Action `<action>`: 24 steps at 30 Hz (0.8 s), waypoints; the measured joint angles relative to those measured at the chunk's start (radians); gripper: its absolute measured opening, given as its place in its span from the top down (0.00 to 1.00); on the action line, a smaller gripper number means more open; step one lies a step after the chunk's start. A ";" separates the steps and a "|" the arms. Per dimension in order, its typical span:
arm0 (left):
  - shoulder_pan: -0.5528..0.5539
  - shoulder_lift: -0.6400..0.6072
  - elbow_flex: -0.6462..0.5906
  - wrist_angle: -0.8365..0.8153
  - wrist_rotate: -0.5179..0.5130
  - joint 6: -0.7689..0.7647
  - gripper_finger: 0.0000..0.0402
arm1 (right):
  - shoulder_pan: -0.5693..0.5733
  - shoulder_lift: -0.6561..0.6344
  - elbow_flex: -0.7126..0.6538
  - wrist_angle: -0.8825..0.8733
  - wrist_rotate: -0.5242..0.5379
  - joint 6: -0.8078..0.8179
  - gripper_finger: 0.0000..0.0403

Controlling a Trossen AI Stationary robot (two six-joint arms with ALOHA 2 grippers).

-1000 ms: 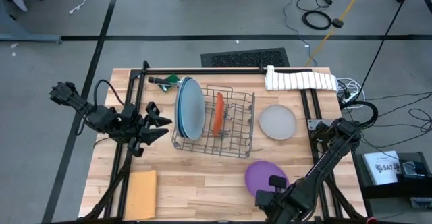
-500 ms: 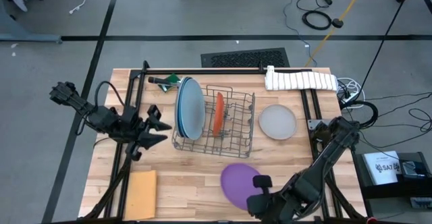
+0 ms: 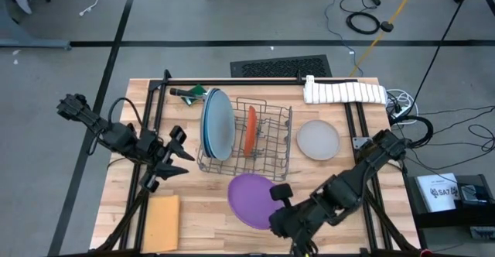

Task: Sort dishes
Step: Put the purple plate into the green dish rack

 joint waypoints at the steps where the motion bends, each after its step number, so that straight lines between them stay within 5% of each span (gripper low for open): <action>1: 0.000 0.001 0.000 -0.010 0.000 0.014 0.60 | -0.010 0.000 0.000 0.000 -0.017 -0.014 1.00; 10: 0.000 0.051 0.000 -0.068 0.001 0.069 0.60 | -0.091 0.000 0.000 0.016 -0.156 -0.122 1.00; 18: 0.000 0.116 0.001 -0.067 0.159 0.075 0.60 | -0.158 0.000 0.000 0.035 -0.286 -0.202 1.00; 24: 0.000 0.144 0.002 -0.110 0.165 0.101 0.60 | -0.200 0.000 0.000 0.044 -0.355 -0.245 1.00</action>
